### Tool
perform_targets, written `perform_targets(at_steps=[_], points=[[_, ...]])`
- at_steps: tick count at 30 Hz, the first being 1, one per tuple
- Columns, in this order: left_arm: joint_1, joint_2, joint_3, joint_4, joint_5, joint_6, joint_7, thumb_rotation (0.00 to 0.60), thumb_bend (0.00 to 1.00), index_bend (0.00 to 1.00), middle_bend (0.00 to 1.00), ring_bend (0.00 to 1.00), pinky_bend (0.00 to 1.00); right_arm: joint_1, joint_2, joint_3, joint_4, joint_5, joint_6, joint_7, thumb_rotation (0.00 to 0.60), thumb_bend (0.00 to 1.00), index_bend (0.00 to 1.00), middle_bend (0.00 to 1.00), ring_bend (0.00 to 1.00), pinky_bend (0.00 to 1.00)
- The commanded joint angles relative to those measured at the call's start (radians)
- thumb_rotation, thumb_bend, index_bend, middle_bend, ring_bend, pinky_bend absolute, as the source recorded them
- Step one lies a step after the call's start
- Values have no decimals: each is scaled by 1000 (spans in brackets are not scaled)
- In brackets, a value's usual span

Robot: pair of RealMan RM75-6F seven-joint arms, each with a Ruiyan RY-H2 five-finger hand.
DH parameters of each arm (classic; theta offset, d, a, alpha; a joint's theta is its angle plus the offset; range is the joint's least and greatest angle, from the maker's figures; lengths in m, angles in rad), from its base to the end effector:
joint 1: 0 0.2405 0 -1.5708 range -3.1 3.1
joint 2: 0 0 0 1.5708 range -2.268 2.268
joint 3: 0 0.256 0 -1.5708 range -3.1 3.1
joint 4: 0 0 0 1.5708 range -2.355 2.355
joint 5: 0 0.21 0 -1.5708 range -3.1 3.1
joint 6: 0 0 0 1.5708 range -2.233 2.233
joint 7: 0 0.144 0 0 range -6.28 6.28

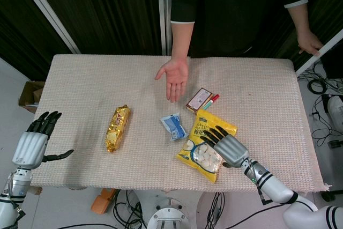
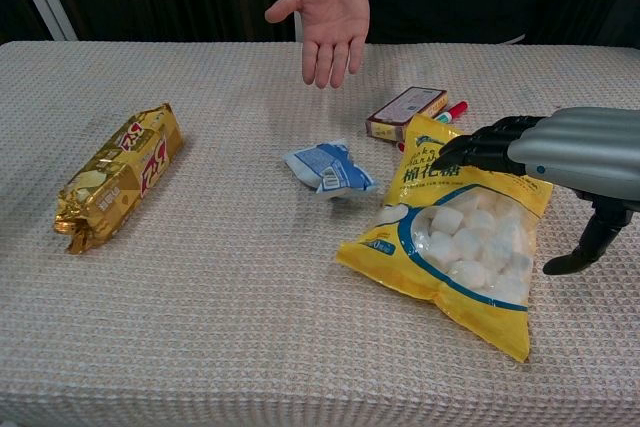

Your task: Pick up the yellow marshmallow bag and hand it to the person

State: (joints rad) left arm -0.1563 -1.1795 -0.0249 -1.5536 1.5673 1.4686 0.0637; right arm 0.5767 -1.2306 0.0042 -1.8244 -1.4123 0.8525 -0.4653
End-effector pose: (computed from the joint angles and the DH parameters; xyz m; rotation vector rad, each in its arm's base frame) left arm -0.2979 0.1976 0.1355 -1.5230 -0.8081 -0.9212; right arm -0.1795 -0.2460 0.0242 2.2458 -0.7534 0.6872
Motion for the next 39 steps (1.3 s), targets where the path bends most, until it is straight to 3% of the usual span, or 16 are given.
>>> perform_targets(at_steps=[1,11,17,24,32,35,37,39], points=[[-1,3,0,-1,-3,-5,0,311,0,36,68,66,208,0,0,-2,1,-2,10,-4,600,0,0,0,0,0],[-10,4,2,-8,-7,-23,6,311,0,37,67,66,208,7,-1,-19,8,-12,23,-21,600,0,0,0,0,0],[-15,12,-1,-26,-9,-28,20,314,0,36,67,66,208,36,-24,-27,13,40,-24,-127,600,0,0,0,0,0],[-14,8,-1,-30,-9,-24,23,310,0,37,67,65,208,102,-80,-12,32,121,-97,-191,600,0,0,0,0,0],[-12,9,-6,-17,-20,-20,7,311,0,37,67,65,208,129,-173,-11,108,153,-93,-207,600,4,0,20,0,9],[-10,10,-5,-9,-24,-22,-1,310,0,37,67,66,208,129,-189,-8,123,123,-77,-160,600,55,25,198,97,208],[-8,10,-5,-5,-24,-18,-6,311,0,37,67,65,208,119,-198,-14,141,69,-42,-128,600,123,215,397,308,436],[-7,11,-5,-2,-25,-17,-9,311,0,37,67,66,208,111,-202,-22,159,20,-14,-92,600,172,536,596,529,658]])
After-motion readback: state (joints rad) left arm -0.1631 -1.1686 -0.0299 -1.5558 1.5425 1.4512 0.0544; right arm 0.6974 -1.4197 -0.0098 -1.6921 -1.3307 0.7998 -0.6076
